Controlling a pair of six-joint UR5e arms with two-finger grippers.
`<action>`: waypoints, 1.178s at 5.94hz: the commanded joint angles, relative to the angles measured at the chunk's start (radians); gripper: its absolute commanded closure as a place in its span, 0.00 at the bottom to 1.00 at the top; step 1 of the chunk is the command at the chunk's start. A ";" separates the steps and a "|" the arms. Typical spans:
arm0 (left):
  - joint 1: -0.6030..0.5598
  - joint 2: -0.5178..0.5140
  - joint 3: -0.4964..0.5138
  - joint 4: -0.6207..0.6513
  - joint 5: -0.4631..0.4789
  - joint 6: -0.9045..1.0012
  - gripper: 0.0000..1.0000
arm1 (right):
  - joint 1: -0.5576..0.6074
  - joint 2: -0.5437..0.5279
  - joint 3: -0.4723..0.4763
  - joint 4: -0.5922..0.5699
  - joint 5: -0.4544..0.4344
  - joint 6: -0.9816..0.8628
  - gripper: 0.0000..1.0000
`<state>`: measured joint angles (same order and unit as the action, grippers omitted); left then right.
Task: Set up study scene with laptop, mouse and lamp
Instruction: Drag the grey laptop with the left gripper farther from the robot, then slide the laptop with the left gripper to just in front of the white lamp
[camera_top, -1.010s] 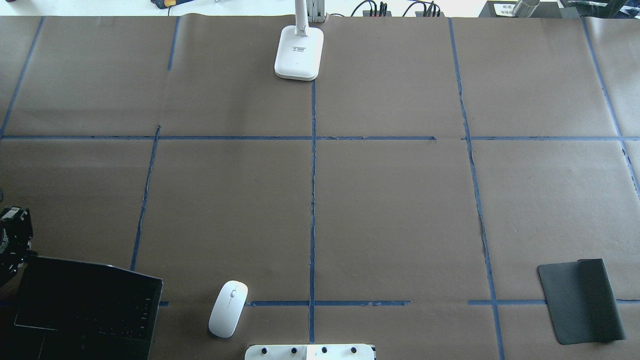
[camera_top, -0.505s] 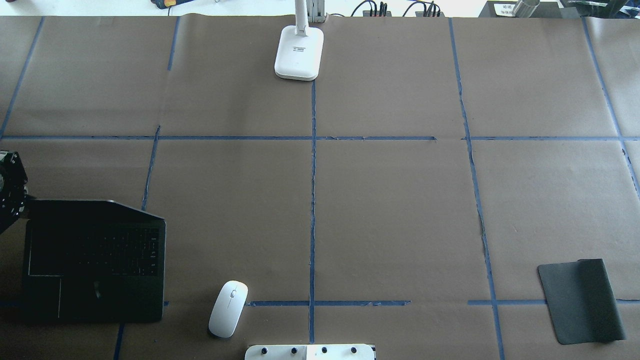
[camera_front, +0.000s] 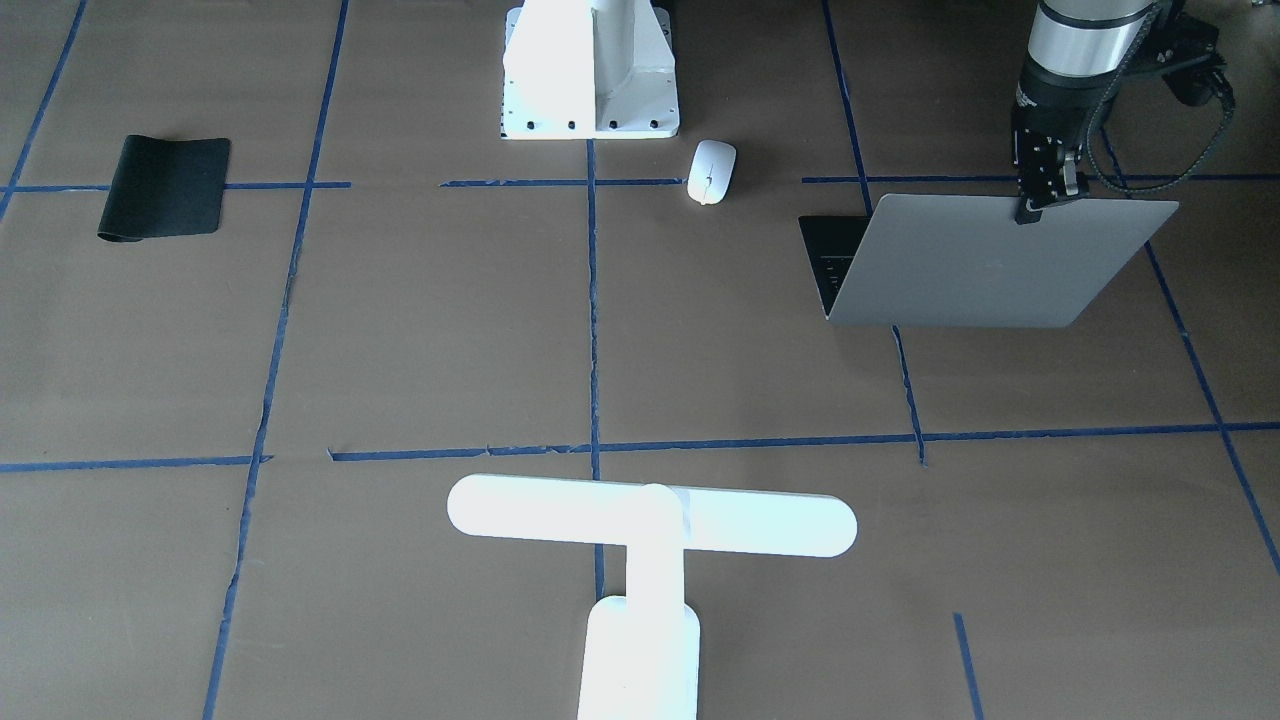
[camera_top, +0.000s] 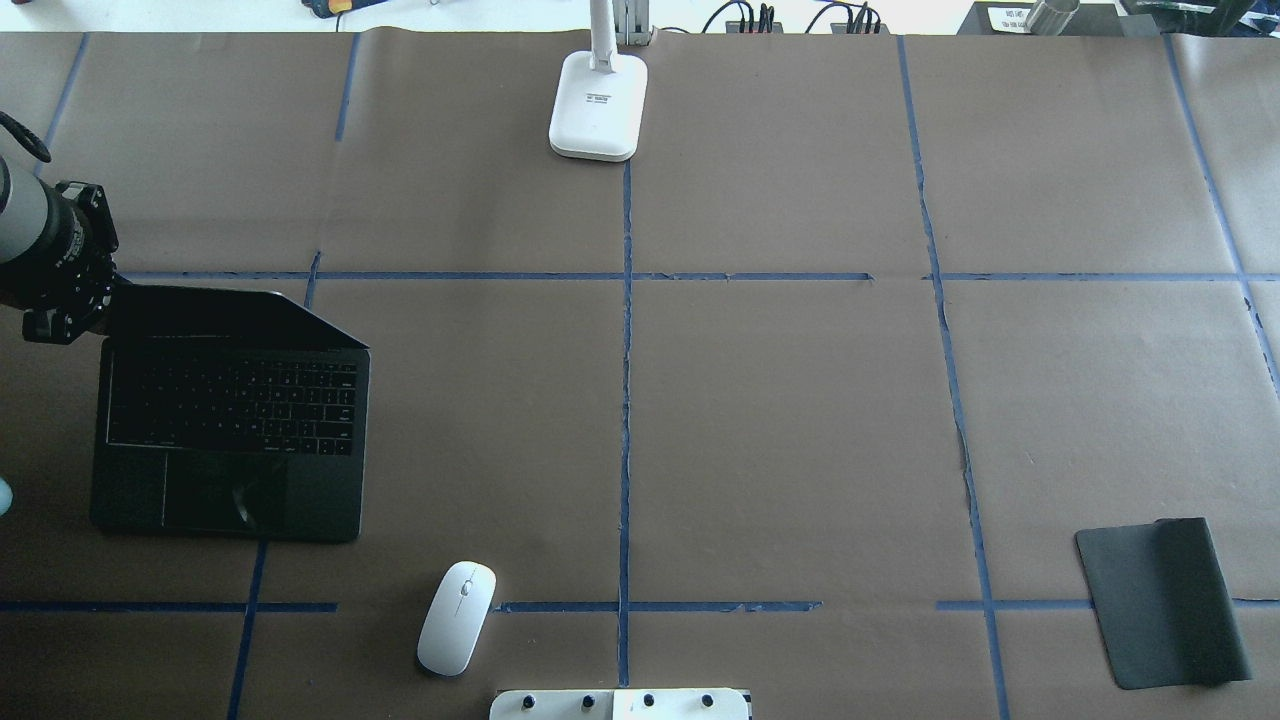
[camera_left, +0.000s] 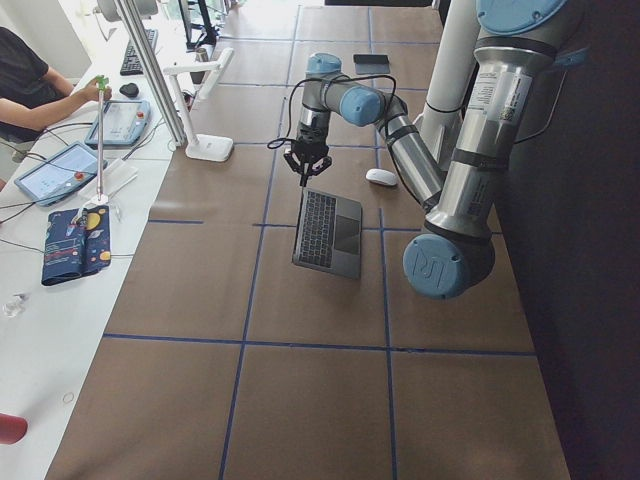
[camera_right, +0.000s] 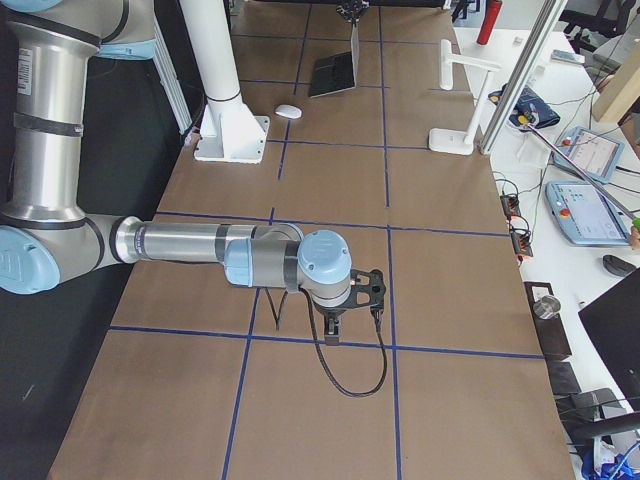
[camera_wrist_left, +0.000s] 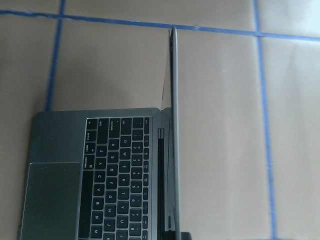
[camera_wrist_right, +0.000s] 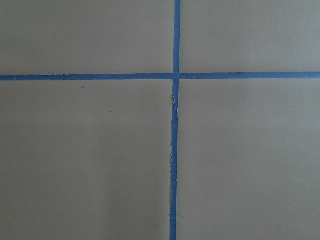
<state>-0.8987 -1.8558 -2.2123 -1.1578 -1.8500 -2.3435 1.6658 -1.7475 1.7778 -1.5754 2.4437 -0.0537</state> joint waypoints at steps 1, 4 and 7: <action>-0.023 -0.173 0.162 0.001 -0.002 0.041 1.00 | 0.000 -0.003 -0.001 0.000 0.000 0.000 0.00; -0.017 -0.385 0.355 -0.005 -0.006 -0.002 1.00 | 0.000 -0.004 -0.006 -0.002 -0.002 0.000 0.00; 0.056 -0.577 0.515 -0.011 -0.008 -0.135 1.00 | 0.000 -0.004 -0.003 -0.002 0.000 0.000 0.00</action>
<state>-0.8749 -2.3713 -1.7412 -1.1673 -1.8575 -2.4356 1.6659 -1.7517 1.7742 -1.5769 2.4435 -0.0537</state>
